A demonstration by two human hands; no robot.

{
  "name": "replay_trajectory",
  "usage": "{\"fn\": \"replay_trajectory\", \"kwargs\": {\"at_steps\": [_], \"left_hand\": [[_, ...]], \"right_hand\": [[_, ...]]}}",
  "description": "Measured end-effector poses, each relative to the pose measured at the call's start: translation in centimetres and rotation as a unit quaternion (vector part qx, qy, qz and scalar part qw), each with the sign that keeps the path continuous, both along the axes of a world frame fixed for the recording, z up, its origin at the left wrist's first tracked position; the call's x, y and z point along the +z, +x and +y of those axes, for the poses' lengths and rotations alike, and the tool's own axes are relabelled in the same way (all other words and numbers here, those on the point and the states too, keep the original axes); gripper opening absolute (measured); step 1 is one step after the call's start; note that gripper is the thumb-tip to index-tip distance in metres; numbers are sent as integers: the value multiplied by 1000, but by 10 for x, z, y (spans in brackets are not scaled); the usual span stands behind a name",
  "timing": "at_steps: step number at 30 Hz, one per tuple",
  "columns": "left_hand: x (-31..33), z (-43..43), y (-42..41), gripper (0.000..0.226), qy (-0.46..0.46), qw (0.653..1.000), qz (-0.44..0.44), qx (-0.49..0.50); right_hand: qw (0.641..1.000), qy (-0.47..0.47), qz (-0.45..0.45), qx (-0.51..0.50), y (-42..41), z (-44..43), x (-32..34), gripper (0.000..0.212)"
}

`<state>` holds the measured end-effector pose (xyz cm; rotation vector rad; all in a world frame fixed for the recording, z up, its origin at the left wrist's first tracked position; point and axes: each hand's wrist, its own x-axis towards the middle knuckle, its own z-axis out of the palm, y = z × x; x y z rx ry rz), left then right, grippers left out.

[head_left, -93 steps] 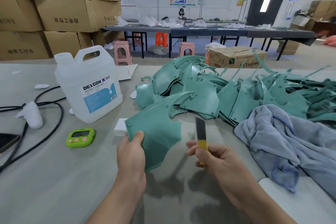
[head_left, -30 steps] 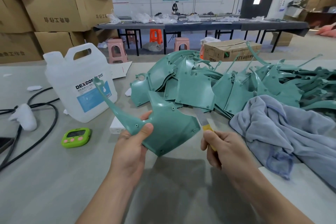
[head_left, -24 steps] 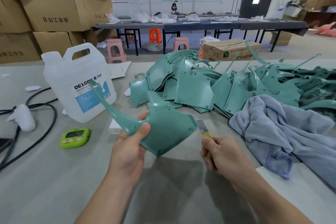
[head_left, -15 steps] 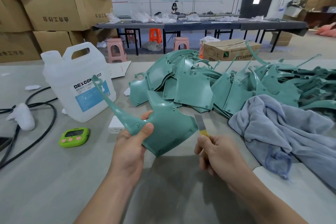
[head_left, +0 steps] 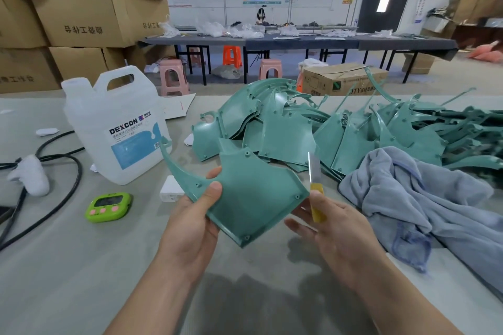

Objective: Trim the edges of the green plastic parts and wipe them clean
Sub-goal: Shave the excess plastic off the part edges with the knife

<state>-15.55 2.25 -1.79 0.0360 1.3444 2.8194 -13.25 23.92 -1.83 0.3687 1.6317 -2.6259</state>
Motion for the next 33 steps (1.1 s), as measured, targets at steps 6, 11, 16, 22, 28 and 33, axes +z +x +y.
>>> {"fn": "replay_trajectory", "kwargs": {"at_steps": [6, 11, 16, 22, 28, 33], "left_hand": [[-5, 8, 6, 38, -113, 991, 34, -62], [-16, 13, 15, 66, -524, 845, 58, 84], [-17, 12, 16, 90, -709, 690, 84, 121], [-1, 14, 32, 45, -623, 688, 232, 291], [12, 27, 46, 51, -634, 715, 282, 87], [4, 40, 42, 28, -448, 882, 135, -51]], "right_hand": [[999, -44, -5, 5, -1, 6, 4, 37], [997, -70, -21, -14, -6, 17, 4, 38], [996, -16, -23, -87, -11, 23, 4, 25], [982, 53, 51, -174, -14, 38, 13, 33], [982, 166, 74, -59, -9, 31, 9, 34], [970, 228, 78, -40, -14, 24, 1, 33]]}}
